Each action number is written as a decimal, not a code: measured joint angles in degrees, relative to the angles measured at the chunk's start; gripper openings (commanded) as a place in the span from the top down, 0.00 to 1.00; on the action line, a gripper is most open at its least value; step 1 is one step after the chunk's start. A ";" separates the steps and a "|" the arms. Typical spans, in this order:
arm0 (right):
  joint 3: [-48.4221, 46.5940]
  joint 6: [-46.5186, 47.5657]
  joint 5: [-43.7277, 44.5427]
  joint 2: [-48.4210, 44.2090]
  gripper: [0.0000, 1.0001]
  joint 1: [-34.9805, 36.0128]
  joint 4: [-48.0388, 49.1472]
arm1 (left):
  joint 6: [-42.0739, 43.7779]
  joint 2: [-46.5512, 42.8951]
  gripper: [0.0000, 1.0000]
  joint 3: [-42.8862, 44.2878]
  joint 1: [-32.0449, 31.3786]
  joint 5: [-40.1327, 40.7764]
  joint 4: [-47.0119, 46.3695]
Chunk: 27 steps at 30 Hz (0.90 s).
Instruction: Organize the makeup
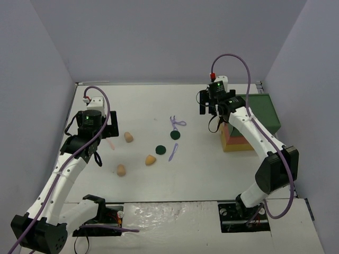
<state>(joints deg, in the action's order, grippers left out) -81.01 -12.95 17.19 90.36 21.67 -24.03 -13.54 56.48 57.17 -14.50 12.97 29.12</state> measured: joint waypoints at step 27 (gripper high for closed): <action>9.29 2.74 11.76 -2.08 0.02 10.89 1.46 | 0.00 0.10 0.03 0.00 0.00 0.41 0.18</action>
<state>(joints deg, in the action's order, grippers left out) -71.72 -10.21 28.96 88.28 32.57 -22.57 -13.54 56.58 57.17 -14.50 13.38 29.30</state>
